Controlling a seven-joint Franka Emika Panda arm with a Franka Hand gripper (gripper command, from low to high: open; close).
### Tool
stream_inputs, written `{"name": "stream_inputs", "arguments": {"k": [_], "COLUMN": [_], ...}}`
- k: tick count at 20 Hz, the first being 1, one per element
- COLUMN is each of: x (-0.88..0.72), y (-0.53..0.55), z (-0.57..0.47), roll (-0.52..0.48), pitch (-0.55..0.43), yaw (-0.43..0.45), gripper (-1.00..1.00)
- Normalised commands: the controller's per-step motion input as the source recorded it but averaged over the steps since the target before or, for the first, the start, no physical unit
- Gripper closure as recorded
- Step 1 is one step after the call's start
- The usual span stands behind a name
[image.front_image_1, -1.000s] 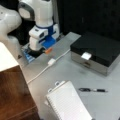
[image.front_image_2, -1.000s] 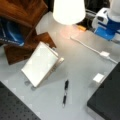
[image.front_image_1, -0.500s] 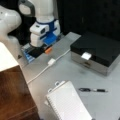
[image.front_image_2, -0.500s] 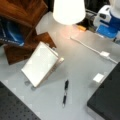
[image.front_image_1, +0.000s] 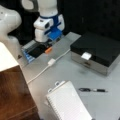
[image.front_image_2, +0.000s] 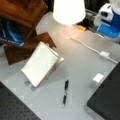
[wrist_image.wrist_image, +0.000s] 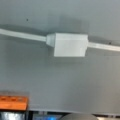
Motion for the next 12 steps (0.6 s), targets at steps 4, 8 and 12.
{"name": "stream_inputs", "arguments": {"k": [4,8,12], "x": [0.86,0.73,0.49], "y": [0.22,0.11,-0.01], "z": [0.31,0.33,0.3], "roll": [0.249,0.347,0.402], "pitch": [0.428,0.488,0.447], "yaw": [0.15,0.11,-0.023], "gripper": [-1.0,-1.0,-1.0]}}
